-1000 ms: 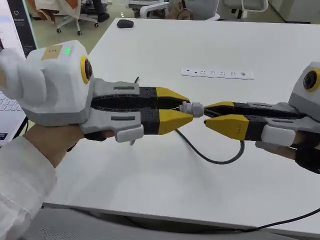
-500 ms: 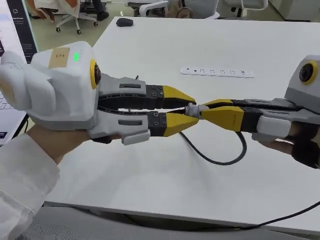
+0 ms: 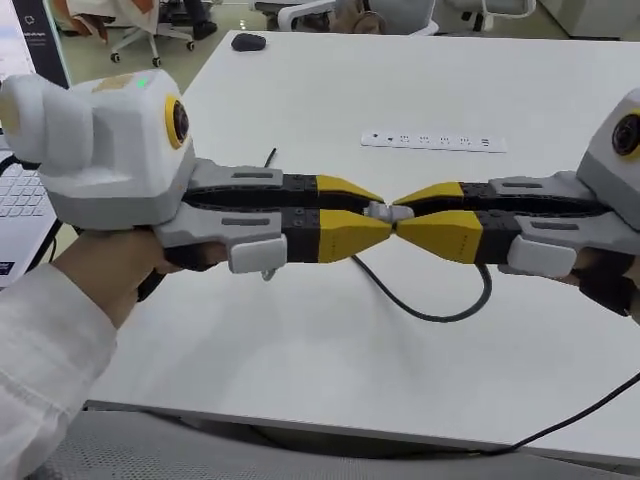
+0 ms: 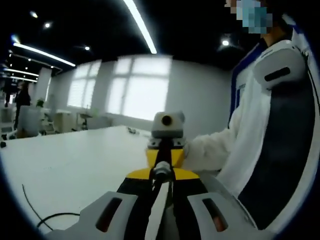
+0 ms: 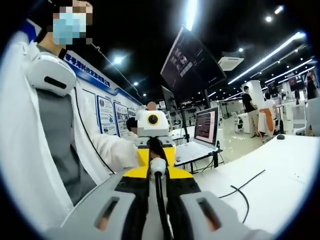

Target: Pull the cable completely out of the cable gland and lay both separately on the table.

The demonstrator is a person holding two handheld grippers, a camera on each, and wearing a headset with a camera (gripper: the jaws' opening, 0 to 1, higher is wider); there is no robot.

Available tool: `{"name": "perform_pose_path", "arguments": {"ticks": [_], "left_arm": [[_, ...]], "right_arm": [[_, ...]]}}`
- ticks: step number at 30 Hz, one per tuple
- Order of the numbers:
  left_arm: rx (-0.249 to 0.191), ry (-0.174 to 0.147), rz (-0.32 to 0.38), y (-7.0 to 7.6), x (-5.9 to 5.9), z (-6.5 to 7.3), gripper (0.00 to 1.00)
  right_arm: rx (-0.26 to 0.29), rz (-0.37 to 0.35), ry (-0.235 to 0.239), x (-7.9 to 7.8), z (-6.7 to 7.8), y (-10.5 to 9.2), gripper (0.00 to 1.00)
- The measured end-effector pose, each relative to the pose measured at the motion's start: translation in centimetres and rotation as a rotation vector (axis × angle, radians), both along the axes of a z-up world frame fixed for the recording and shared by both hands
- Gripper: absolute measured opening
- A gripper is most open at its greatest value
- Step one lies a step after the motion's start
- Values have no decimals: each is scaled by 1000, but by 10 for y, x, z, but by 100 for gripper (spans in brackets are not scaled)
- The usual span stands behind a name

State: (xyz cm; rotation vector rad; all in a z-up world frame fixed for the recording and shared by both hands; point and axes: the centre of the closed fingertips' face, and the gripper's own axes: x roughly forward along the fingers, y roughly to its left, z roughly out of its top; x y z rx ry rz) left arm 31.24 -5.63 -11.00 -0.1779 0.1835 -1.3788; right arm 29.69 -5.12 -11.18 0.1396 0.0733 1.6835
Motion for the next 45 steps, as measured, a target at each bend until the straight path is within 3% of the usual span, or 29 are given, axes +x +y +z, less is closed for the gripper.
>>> {"name": "perform_pose_path", "arguments": {"ticks": [3,5,9,12,13,15,16,17,19,20,25,26,28,32,35,36,38,40,43,45], "left_arm": [[-34,107,-9,1,1,0,15],[-61,169,-16,2,1,0,15],[-58,167,-16,3,2,-4,15],[-50,138,3,4,5,-5,15],[-53,110,15,5,7,-4,15],[-36,14,49,7,12,-4,16],[-29,-1,50,8,11,-4,16],[-24,-8,44,9,8,-4,16],[-12,-44,66,10,10,-5,16],[-8,-59,64,10,8,-5,16],[-31,-88,93,12,9,-4,16],[-48,-86,91,12,9,-1,16],[-35,-99,98,11,9,-3,17],[-19,-149,121,10,9,-4,20],[-28,-132,98,3,8,-7,33],[-24,-130,92,1,7,-9,33],[-23,-127,82,-2,8,-11,26],[-59,-96,68,-4,8,-8,17],[-68,-63,47,-5,8,-8,17],[-69,-66,53,-6,7,-7,17]], "right_arm": [[11,-5,-118,-3,1,0,10],[14,-5,-166,-4,1,0,10],[1,-8,-197,-5,-1,2,11],[-7,-40,-192,1,-3,3,12],[-5,-50,-166,3,-2,4,12],[-26,-67,-92,8,-5,2,13],[-33,-86,-75,13,-7,1,18],[-32,-93,-89,16,-7,0,22],[-34,-96,-168,16,-9,-2,19],[-33,-88,-160,13,-8,-1,17],[-78,-81,-152,14,-15,4,6],[-89,-83,-190,15,-18,4,3],[-76,-83,-137,16,-14,5,3],[-65,-91,-132,15,-15,3,2],[-41,-92,-115,16,-13,2,2],[-32,-91,-116,16,-12,2,2],[-23,-78,-121,13,-11,2,2],[-41,-72,-137,10,-14,3,2],[-36,-76,-129,10,-14,0,2],[-24,-84,-116,11,-14,-2,2]]}}
